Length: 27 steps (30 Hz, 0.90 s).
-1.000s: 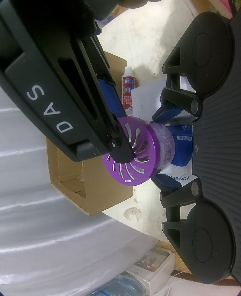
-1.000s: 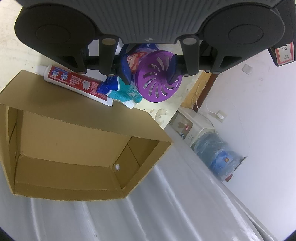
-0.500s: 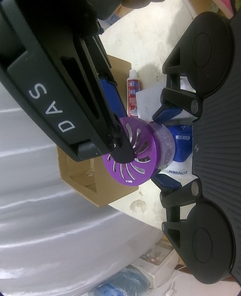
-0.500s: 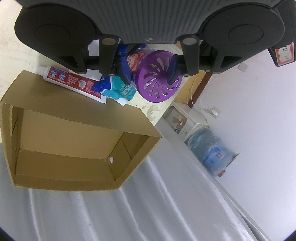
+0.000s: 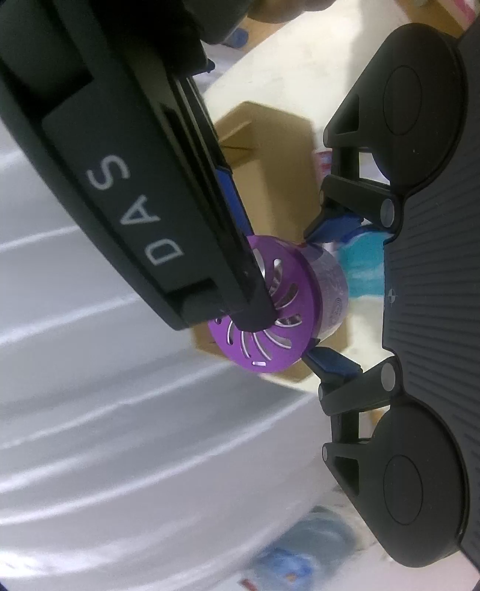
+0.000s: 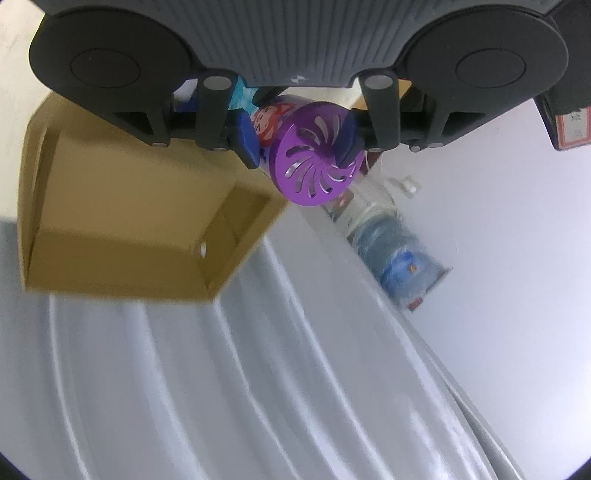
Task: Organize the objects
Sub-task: 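Carry the purple jar into the cardboard box and open the right gripper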
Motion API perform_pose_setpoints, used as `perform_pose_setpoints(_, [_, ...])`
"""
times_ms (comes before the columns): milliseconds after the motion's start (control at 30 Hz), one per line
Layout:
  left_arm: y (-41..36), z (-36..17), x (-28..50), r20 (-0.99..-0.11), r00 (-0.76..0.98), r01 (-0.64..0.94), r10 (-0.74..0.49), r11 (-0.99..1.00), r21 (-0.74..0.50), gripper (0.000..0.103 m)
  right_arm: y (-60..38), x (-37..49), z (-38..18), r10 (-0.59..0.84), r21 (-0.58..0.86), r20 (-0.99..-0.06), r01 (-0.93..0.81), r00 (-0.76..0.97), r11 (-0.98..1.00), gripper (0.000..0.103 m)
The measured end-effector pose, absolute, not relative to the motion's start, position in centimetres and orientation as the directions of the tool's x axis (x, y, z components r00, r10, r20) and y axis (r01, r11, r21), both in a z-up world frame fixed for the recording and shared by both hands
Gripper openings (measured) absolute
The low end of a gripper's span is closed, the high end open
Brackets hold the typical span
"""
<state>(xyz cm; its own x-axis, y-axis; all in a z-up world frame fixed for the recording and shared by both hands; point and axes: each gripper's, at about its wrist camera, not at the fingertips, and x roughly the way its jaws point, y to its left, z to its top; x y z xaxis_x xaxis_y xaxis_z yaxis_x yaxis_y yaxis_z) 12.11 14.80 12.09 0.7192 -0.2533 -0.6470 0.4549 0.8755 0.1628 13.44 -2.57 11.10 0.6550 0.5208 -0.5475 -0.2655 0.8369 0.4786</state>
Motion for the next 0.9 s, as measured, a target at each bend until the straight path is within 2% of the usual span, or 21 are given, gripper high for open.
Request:
perform_pose_setpoints(167, [13.2, 13.8, 18.4, -0.663, 0.689, 0.51, -0.292, 0.846, 0.157, 0.062, -4.1, 18.8, 13.2, 0.491, 0.465, -0.565, -0.235, 0.663, 0.853, 0.049])
perform_pose_setpoints(300, [12.0, 12.9, 23.9, -0.71, 0.63, 0.546, -0.315, 0.83, 0.116, 0.062, -5.2, 24.3, 12.4, 0.476, 0.472, -0.613, -0.191, 0.63, 0.861, 0.049])
perform_pose_setpoints(500, [9.9, 9.5, 32.5, -0.801, 0.503, 0.582, -0.325, 0.812, 0.036, 0.062, -6.9, 32.0, 8.7, 0.483, 0.524, -0.685, -0.092, 0.546, 0.847, 0.049])
perform_pose_setpoints(900, [6.8, 2.5, 41.1, -0.894, 0.388, 0.595, -0.224, 0.802, 0.058, 0.062, -9.3, 39.2, 0.2, 0.556, 0.64, -0.714, 0.074, 0.425, 0.765, 0.049])
